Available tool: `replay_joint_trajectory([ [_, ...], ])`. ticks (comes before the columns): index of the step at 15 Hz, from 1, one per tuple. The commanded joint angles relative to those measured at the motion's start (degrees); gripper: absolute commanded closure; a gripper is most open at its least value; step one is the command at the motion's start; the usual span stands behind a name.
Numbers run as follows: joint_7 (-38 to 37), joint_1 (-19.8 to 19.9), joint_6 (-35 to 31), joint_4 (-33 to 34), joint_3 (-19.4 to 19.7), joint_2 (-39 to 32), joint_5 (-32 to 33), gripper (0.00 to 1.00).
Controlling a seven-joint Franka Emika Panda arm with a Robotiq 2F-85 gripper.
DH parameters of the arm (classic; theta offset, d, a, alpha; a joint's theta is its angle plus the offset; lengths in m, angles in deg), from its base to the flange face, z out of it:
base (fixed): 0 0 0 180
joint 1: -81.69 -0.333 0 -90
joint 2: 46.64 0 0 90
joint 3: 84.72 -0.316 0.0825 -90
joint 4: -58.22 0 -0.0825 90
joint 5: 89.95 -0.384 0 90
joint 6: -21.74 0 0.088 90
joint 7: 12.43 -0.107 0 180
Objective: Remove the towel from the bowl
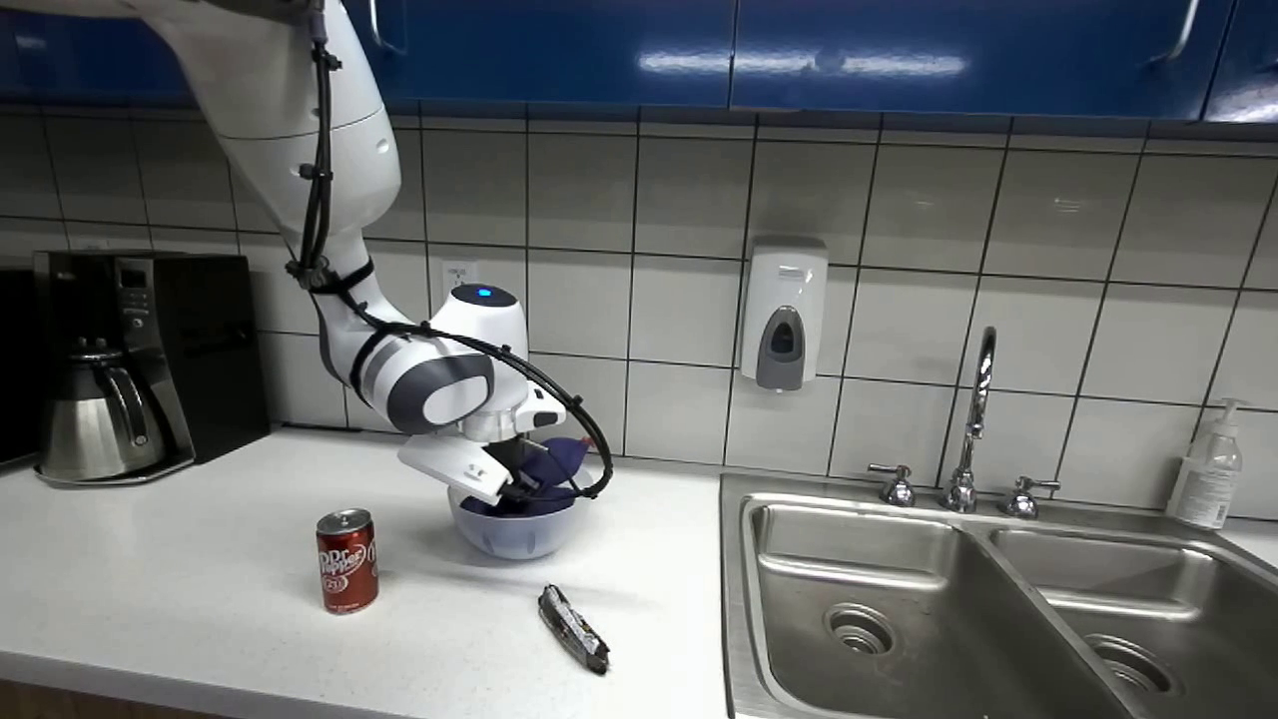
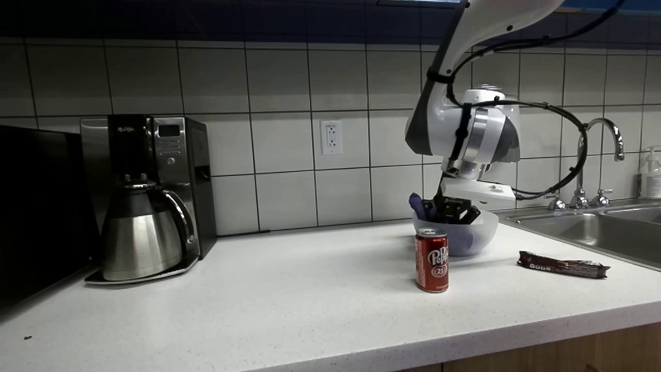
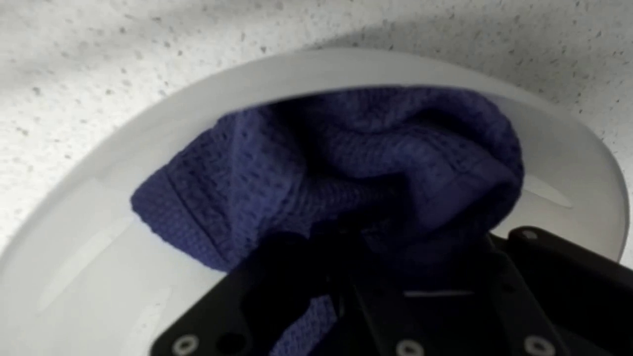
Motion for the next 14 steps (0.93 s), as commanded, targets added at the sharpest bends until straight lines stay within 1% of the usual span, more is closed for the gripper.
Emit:
replay_joint_trajectory([
  [1, 1.31, 0.54, -0.15, -0.65, -0.02, 1.10, 0.31, 0.95],
  [2, 1.29, 0.49, -0.08, -0.78, 0.10, 1.43, 0.39, 1.00],
  [6, 1.52, 0.84, 0.05, -2.64, 0.29, 6.37, -0.14, 0.99],
  [8, 2.51, 1.39, 1.12, -4.00, 0.01, 10.91, -0.46, 0.99],
  [11, 5.90, 2.08, 2.09, -7.67, -1.15, 18.96, -1.85, 0.99],
  [14, 9.08, 1.17, 2.41, -11.66, -1.88, 25.62, -4.68, 0.99],
])
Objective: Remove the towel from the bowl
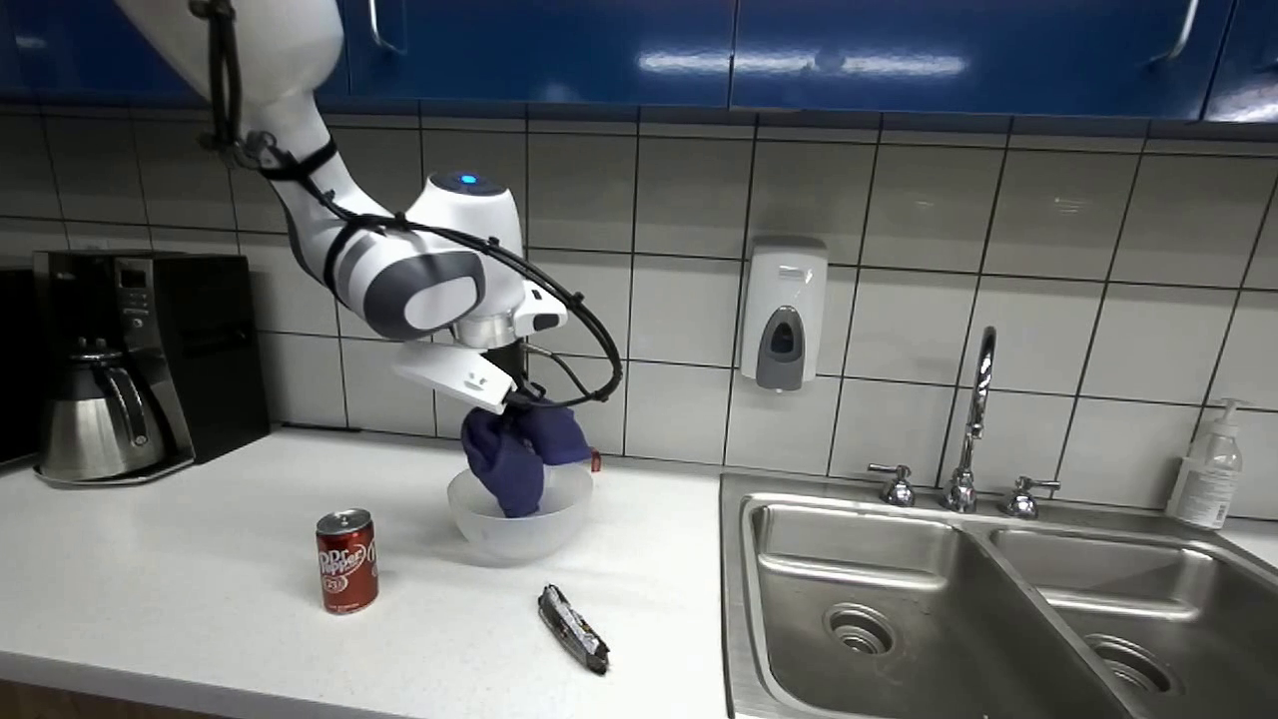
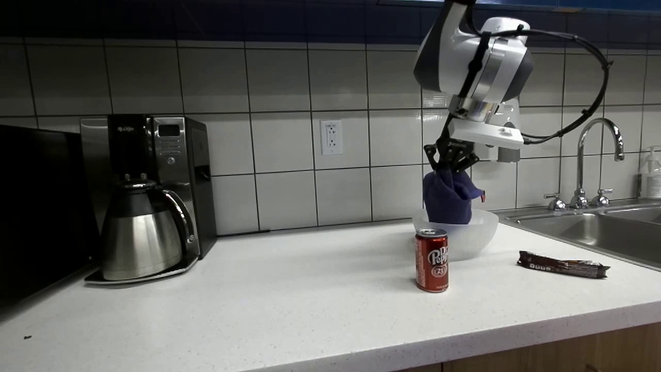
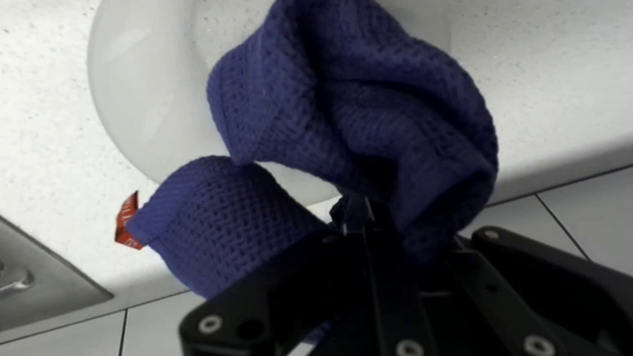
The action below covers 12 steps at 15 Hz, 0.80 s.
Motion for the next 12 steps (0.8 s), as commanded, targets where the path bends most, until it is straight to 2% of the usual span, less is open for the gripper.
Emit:
replay_joint_trajectory([
  [1, 6.28, 0.00, 1.31, -6.93, -2.06, 10.09, -4.80, 0.99],
  [6, 12.16, -3.83, -0.02, -7.98, -2.59, 14.75, -14.38, 0.99],
  [12, 17.40, -10.02, -0.21, -6.62, -3.12, 12.73, -26.63, 0.99],
])
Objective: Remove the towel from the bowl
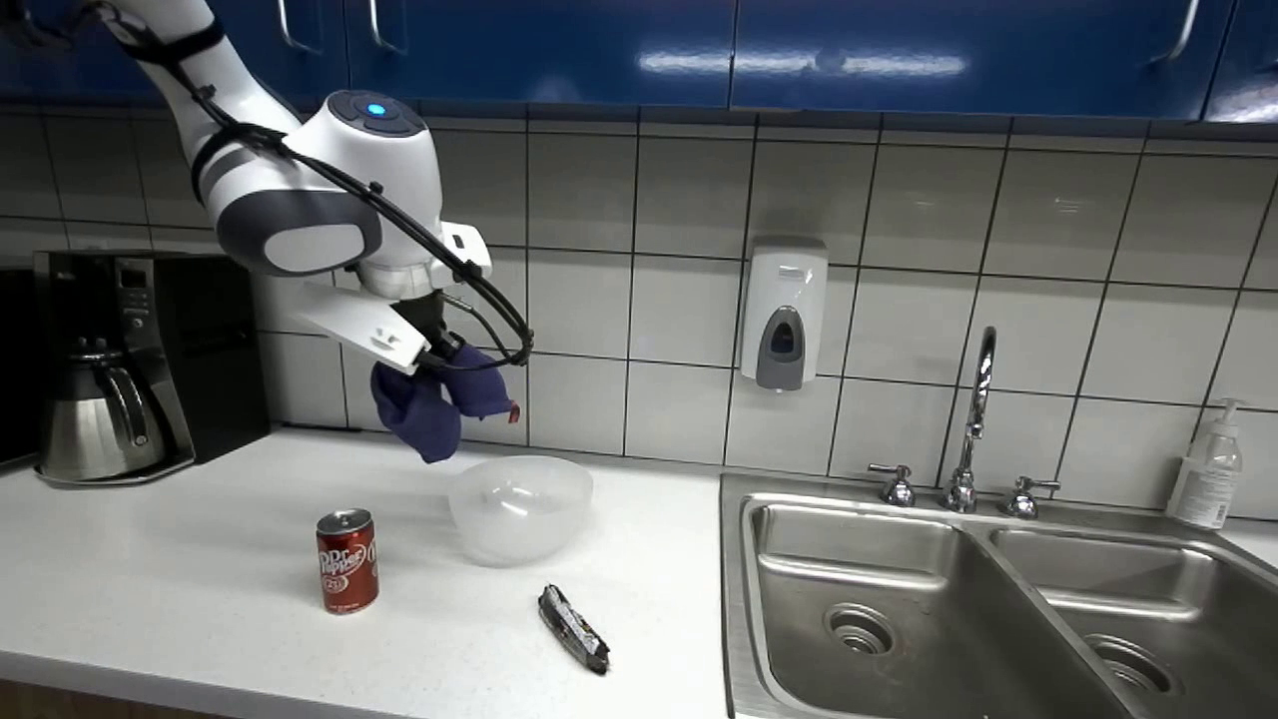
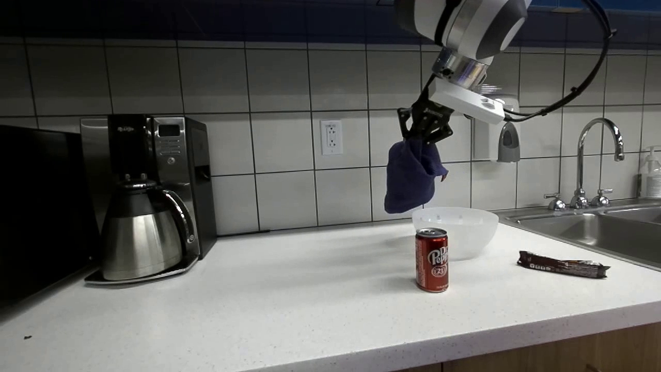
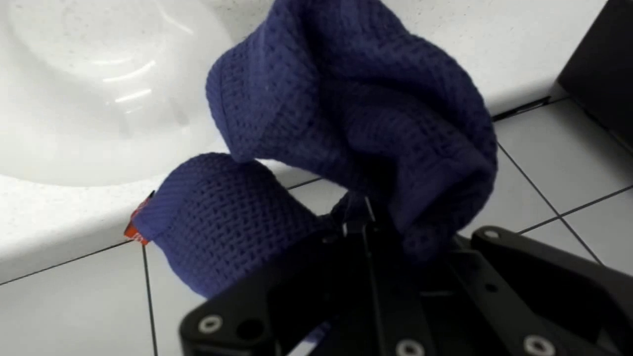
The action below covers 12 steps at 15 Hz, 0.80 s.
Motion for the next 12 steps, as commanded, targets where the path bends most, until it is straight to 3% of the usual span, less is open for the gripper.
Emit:
replay_joint_trajectory([
  [1, 3.90, -2.73, -0.16, 0.29, -0.77, -1.74, -6.10, 0.99],
  [12, 0.81, -5.89, 1.92, 8.19, -0.87, -17.25, 3.29, 0.99],
])
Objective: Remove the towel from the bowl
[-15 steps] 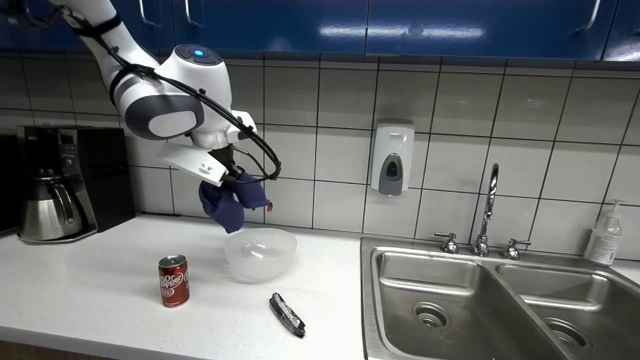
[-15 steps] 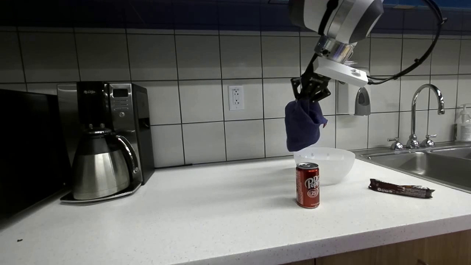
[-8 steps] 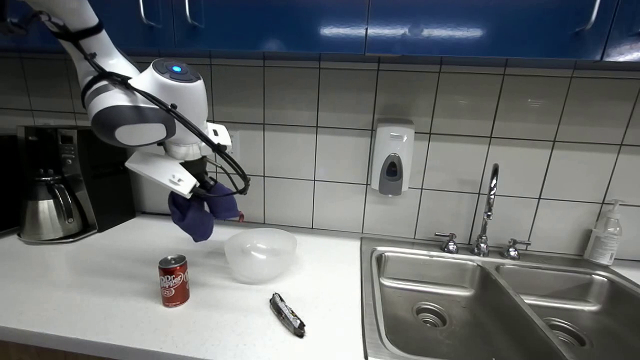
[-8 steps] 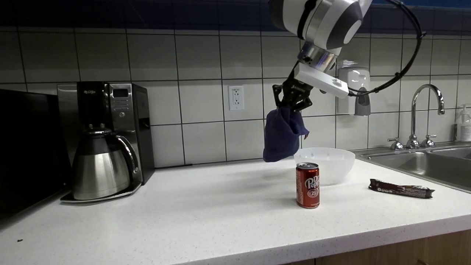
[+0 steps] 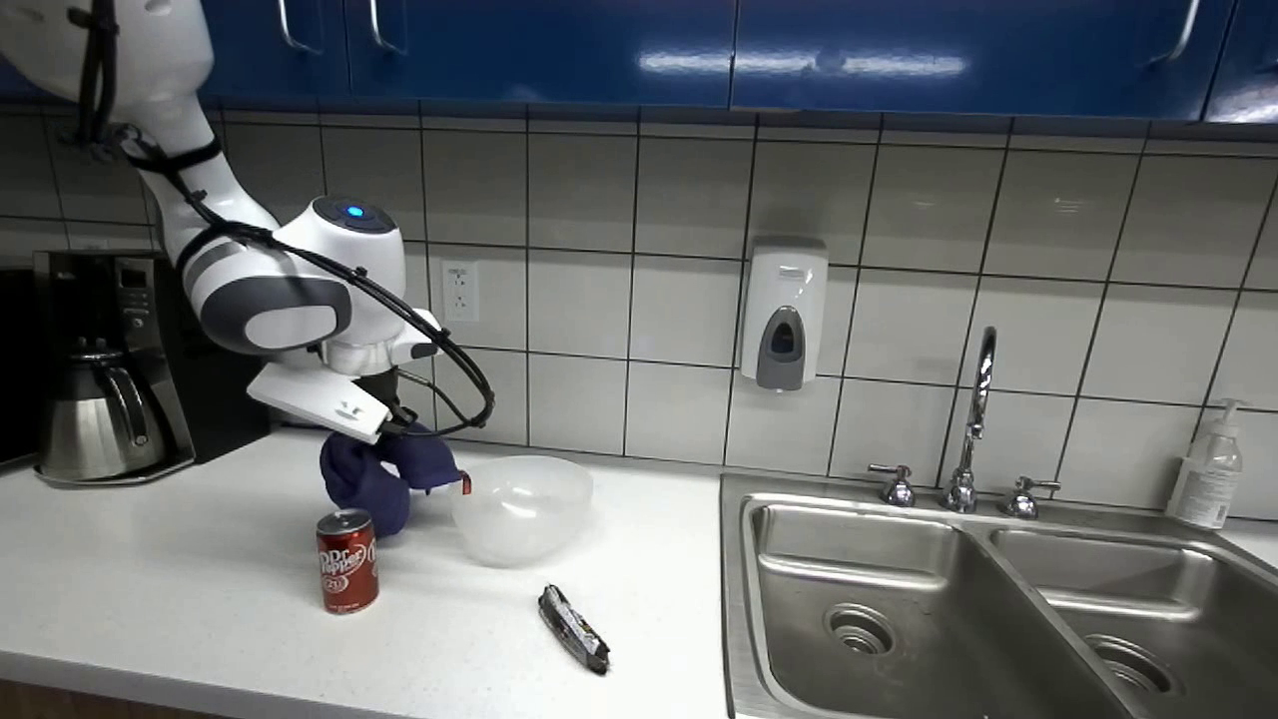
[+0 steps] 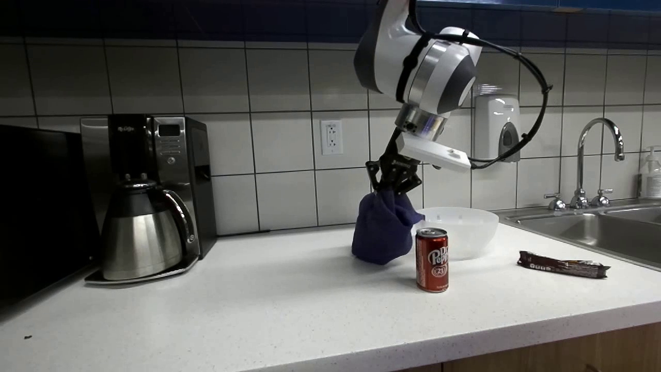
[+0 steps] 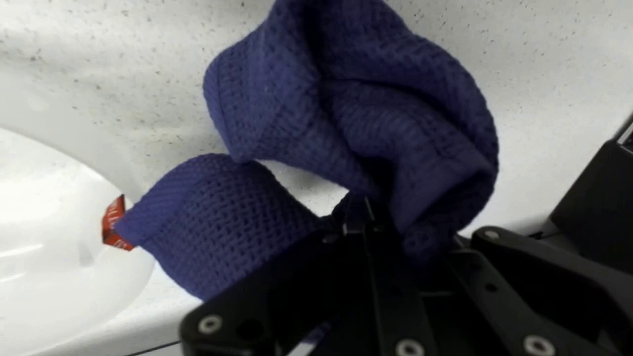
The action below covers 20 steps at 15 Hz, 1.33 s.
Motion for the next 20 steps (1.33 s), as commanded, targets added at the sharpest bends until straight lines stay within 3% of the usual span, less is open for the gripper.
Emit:
replay_joint_trajectory([
  [1, -0.73, -0.55, 1.12, 4.73, 0.16, -3.83, 3.17, 0.99],
  [8, -2.04, -2.39, 1.36, 7.64, 0.40, -7.83, 7.63, 0.99],
  [9, -3.02, -3.06, 1.30, 7.56, 0.93, -8.31, 8.91, 0.69],
  [11, -4.20, -3.69, 1.68, 7.41, 1.49, -8.67, 10.66, 0.61],
  [14, -5.86, -4.08, 2.03, 7.35, 2.55, -8.44, 13.26, 0.38],
  [19, -8.27, -3.48, 8.05, 3.79, 6.40, -0.63, 18.74, 0.02],
  [20, -8.54, -3.61, 9.47, 2.84, 7.41, 1.17, 20.16, 0.00],
])
